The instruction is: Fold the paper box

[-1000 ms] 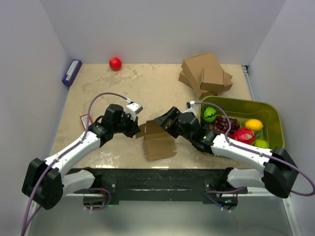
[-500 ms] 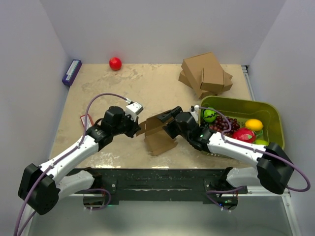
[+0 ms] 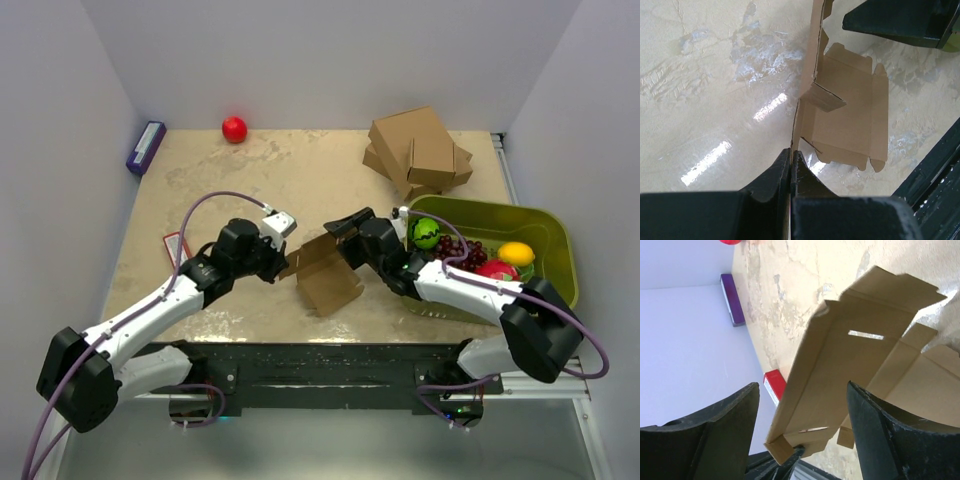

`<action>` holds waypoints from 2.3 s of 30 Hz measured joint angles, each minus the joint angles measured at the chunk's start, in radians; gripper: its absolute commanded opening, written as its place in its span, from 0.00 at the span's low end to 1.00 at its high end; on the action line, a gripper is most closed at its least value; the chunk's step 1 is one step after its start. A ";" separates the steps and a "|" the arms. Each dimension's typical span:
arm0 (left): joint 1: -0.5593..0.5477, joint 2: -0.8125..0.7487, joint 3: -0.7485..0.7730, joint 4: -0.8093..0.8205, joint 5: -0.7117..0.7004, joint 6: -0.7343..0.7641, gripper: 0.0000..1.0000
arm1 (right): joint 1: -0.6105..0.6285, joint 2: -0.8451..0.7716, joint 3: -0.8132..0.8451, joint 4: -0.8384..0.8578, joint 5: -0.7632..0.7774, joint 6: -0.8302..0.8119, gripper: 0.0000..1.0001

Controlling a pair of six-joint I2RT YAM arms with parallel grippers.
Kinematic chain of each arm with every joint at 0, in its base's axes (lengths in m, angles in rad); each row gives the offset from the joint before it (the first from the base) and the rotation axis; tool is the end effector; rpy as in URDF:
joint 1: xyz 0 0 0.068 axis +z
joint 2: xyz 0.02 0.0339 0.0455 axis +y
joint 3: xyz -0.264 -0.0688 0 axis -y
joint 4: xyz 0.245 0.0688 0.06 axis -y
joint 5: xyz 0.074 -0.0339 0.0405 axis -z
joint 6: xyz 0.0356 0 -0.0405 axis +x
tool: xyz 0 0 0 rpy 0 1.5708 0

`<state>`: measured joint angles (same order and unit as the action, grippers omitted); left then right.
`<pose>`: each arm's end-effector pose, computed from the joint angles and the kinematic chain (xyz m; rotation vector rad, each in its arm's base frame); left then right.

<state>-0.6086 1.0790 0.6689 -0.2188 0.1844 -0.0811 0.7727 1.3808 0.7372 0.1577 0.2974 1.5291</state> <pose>0.1867 -0.1380 0.2394 0.6881 2.1421 -0.5824 0.2204 0.2003 0.2233 1.0069 1.9907 1.0872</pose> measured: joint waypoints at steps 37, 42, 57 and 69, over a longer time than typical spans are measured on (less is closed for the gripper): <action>-0.041 -0.080 -0.087 0.061 -0.061 -0.159 0.70 | -0.034 0.127 0.023 0.035 -0.071 -0.113 0.00; -0.041 -0.213 -0.225 0.150 -0.190 -0.309 0.73 | -0.034 0.127 0.017 0.040 -0.080 -0.119 0.00; -0.040 0.081 -0.248 0.272 -0.214 -0.386 0.64 | -0.034 0.126 -0.043 0.113 -0.083 -0.124 0.00; -0.048 0.062 -0.259 0.353 -0.150 -0.361 0.62 | -0.034 0.123 -0.153 0.358 -0.106 -0.173 0.00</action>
<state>-0.6571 1.1412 0.4103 0.1341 0.0345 -0.4423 0.7391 1.5040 0.5842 0.5156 0.1917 1.3563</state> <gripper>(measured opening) 0.621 0.028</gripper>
